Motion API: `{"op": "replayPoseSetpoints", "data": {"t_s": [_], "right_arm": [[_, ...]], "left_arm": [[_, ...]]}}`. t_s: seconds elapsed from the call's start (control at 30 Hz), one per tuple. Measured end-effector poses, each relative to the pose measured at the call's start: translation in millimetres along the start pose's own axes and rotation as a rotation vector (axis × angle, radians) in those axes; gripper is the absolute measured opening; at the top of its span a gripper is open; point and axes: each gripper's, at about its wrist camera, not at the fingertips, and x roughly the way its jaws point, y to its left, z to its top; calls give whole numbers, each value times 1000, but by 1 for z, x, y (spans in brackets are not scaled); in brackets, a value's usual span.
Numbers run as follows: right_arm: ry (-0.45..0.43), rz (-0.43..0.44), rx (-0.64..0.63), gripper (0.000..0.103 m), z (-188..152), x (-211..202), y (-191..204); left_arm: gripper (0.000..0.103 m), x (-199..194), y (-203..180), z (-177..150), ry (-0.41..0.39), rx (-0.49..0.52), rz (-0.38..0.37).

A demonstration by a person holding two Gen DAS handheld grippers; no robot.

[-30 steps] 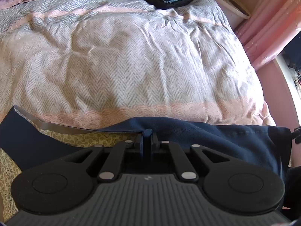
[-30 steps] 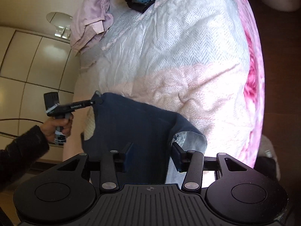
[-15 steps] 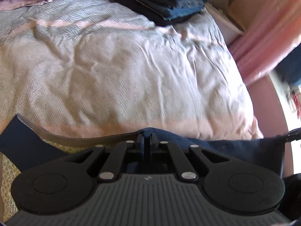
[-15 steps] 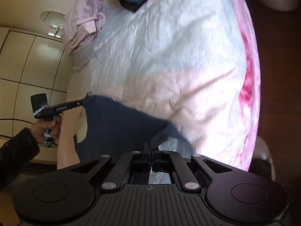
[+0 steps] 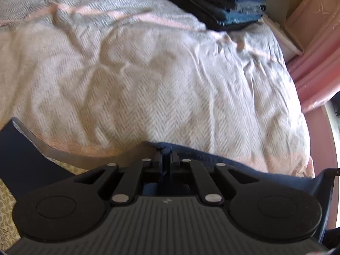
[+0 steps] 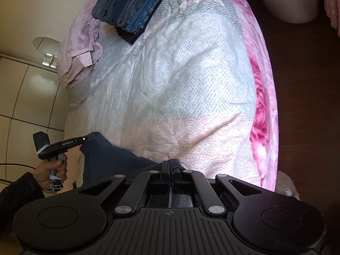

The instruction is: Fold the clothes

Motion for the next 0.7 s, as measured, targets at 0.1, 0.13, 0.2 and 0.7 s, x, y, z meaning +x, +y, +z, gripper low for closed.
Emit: {"op": "replayPoseSetpoints", "data": {"t_s": [0.1,0.13,0.2,0.7], "right_arm": [[44,-71,-16,0,-2,7,-4],[52,-100,-20,0,-2,6,-5],[57,-182,-14,0,-1,2,-5],[274,69,-709,6,-14,105,172]], "left_arm": [[18,-8,2,-4,12,-1,10],[21,-16,4,-5,0,-9,9],[26,-38,11,-13,-32,-39,21],[29,-153,72,-229,-122,-492,289]]}}
